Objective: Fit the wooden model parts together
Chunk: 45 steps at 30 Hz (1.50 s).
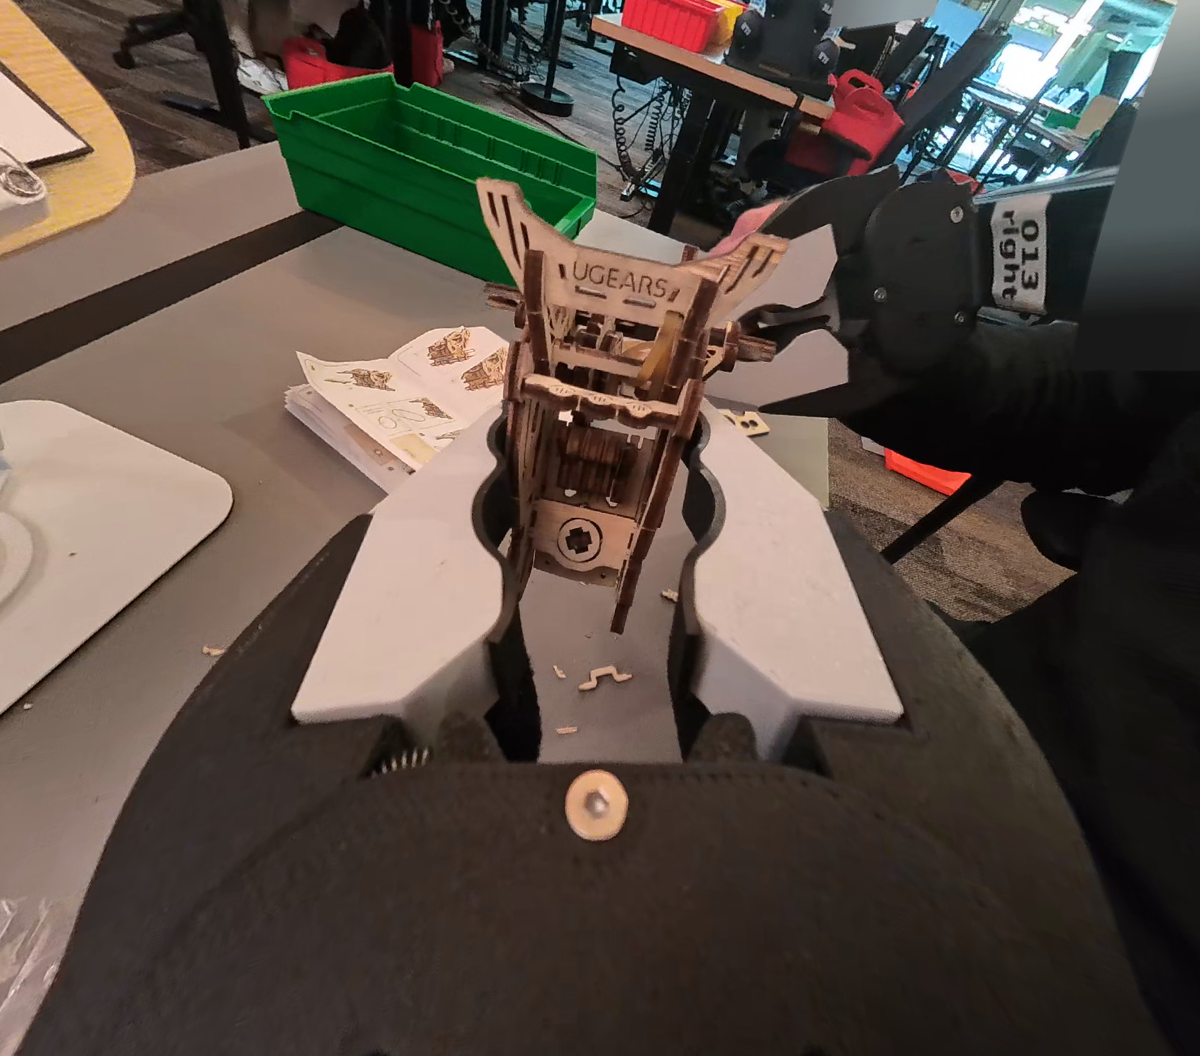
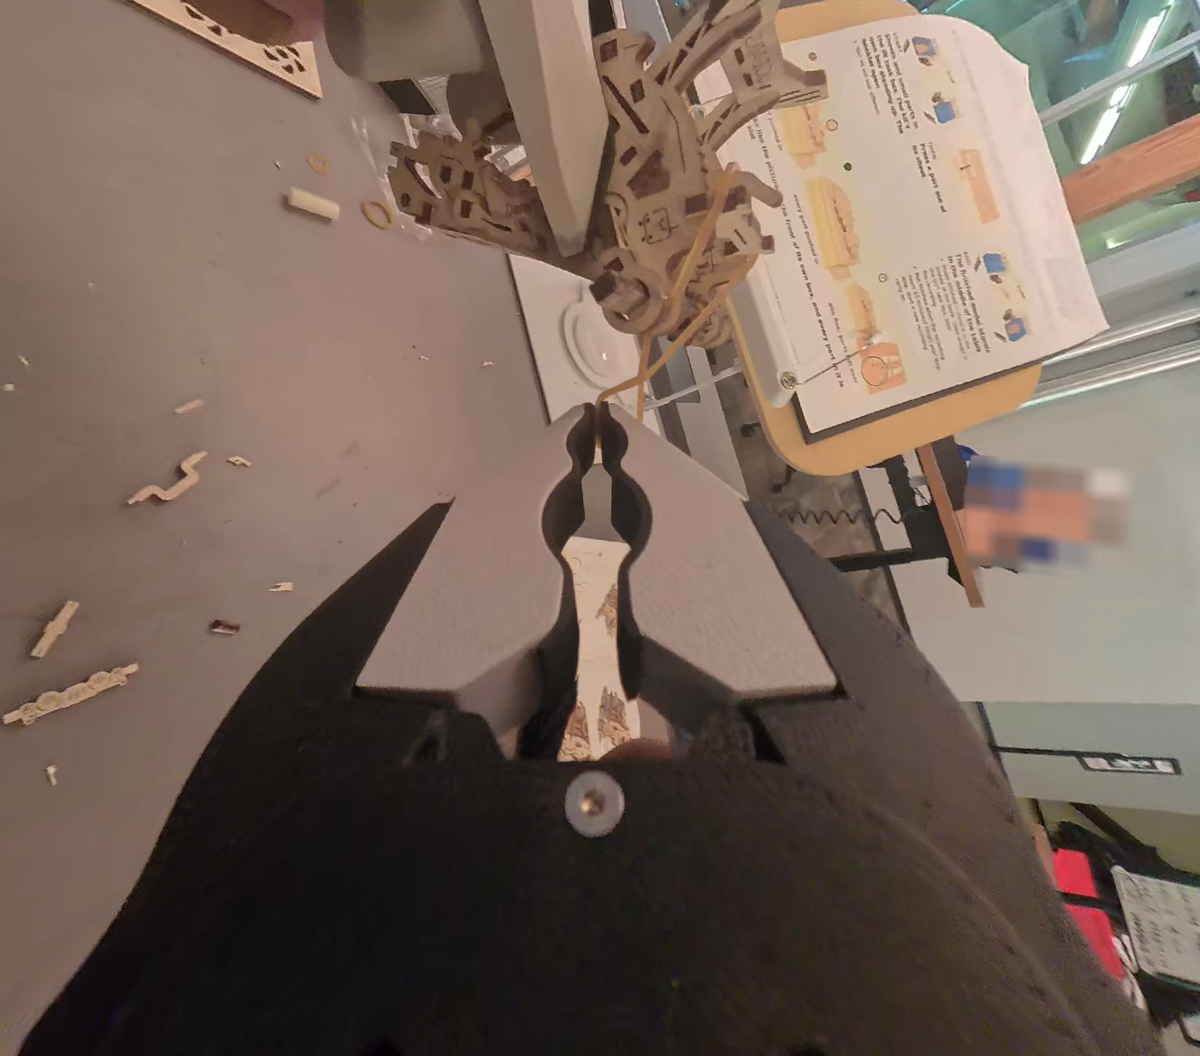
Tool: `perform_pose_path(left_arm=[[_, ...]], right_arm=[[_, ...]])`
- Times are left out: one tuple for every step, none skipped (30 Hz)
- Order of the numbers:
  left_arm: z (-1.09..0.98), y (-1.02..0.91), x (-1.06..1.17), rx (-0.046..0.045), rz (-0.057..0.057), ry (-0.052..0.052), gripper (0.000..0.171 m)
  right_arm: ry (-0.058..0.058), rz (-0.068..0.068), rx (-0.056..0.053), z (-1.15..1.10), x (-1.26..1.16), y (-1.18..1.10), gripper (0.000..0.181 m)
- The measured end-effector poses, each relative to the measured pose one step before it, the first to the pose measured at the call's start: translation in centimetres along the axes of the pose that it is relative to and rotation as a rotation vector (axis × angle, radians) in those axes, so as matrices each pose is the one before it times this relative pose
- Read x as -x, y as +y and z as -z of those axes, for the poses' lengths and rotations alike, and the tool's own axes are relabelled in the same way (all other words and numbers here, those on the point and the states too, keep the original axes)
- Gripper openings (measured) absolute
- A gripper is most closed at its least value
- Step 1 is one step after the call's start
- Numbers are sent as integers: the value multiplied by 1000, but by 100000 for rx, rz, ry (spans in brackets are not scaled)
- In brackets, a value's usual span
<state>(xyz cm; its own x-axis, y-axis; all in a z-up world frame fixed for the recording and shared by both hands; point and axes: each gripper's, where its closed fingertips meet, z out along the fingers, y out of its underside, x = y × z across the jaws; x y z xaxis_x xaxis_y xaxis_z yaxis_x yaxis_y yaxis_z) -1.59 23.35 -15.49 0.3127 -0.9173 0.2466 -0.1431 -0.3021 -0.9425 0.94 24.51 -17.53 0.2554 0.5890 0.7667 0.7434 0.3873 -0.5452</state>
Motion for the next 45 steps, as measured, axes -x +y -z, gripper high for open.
perform_pose_path(left_arm=[[-24,-76,-77,-285,-358,245,48],[-16,-94,-103,-376,-462,426,48],[-9,-63,-62,-161,-608,117,48],[9,-64,-37,-85,-827,-178,48],[20,-77,-112,-159,-987,314,48],[32,-101,-99,-210,-1014,160,48],[13,-33,4,228,-777,-312,48],[5,-13,-42,352,-550,38,48],[16,-48,-47,-9,-468,133,48],[33,-109,-28,-399,-166,74,48],[52,-99,-36,-310,68,186,48],[55,-114,-76,-340,-345,360,48],[61,-123,-105,-321,-695,430,48],[69,-108,-75,-218,-756,179,48],[67,-74,-46,22,-541,62,48],[71,-97,-81,-151,-508,408,48],[66,-117,-106,-396,-532,493,48],[48,-93,-77,-100,-490,243,48],[13,3,-66,541,-705,146,48],[-8,-12,-126,414,-833,406,48],[-13,-65,-157,115,-567,661,48],[-5,-131,-160,-311,-316,688,48],[-23,-90,-140,-18,-287,691,48],[-16,-63,-129,234,-616,532,48],[-9,-96,-82,122,-626,137,48],[16,-141,-49,-93,-553,-14,48],[18,-149,-11,-139,-468,-169,48],[12,-128,-10,-163,-223,21,48],[23,-133,-27,-312,-361,118,48],[21,-95,-16,-42,-658,-137,48],[1,-16,44,468,-689,-470,48],[25,-22,7,320,-477,-166,48],[30,-64,-17,-80,-187,70,48],[47,-103,-1,-356,-279,-159,48],[36,-123,-56,-351,-457,137,48],[19,-129,-155,-310,-579,642,48],[1,-142,-124,-240,-767,322,48],[-31,-90,-52,170,-482,-54,48],[-33,-90,-48,184,-354,-7,48],[-23,-93,-20,2,-351,-78,48],[-24,-65,7,161,-100,-38,48],[4,-54,9,55,-103,18,48],[8,-66,-19,28,-204,126,48],[18,-33,28,118,-226,-109,48],[10,-44,39,40,-118,-171,48]], right_arm=[[880,545,44,8,-161,-11,0],[838,389,-816,58,-159,-80,0],[835,-105,-785,79,-199,-50,0],[1196,-1466,-1009,79,-320,-60,0],[-1786,-2918,-2140,62,77,-217,2],[-2067,-3248,-1600,63,102,-147,3],[-927,-2311,-902,69,-19,-57,4],[-1312,-1629,-1104,71,76,-108,5],[-1879,-2372,-1940,93,150,-231,6],[-1144,-2550,-1867,108,7,-186,8],[-1765,-2268,-2080,90,105,-219,11],[-2131,-3129,-2880,129,116,-321,13],[-1550,-2738,-2393,143,43,-252,14],[-1214,-1920,-1134,84,19,-84,16],[-1507,-2680,-1118,89,-7,-70,19],[-1978,-2593,-1616,128,49,-179,22],[-1451,-1225,-1304,138,50,-168,24],[55,518,351,99,-108,2,27],[744,2427,1183,70,-83,64,28],[1353,2969,765,61,-67,-62,28],[1488,2158,-93,79,-93,-185,28],[1194,2061,507,50,-70,-118,28],[1955,2402,703,81,-175,-77,28],[2291,2147,524,124,-285,-55,28],[1449,1544,1205,107,-237,53,29],[585,1421,690,97,-88,-42,28],[136,1176,-790,147,27,-257,27],[679,886,-477,106,-42,-228,27],[113,1035,632,38,45,-59,26],[118,956,502,60,36,-55,26],[696,-2,-1033,143,-122,-248,25],[688,-747,-517,151,-210,-149,23],[-113,-206,168,132,-97,-86,22],[509,388,-1169,171,-135,-277,21],[166,-69,1,66,-109,-106,20],[-430,-322,1746,-94,-21,178,21],[-231,231,1220,-104,-13,179,20],[-1272,288,96,-34,132,54,16],[-1787,-314,-707,29,164,-66,13],[-789,-441,-686,95,-28,-94,10],[-822,128,-575,138,-26,-160,6],[-624,195,-1278,179,-50,-291,0],[-954,-353,-1352,154,-16,-320,0],[-1096,-873,-812,117,-8,-240,0],[-444,-168,-129,95,-67,-132,0]])
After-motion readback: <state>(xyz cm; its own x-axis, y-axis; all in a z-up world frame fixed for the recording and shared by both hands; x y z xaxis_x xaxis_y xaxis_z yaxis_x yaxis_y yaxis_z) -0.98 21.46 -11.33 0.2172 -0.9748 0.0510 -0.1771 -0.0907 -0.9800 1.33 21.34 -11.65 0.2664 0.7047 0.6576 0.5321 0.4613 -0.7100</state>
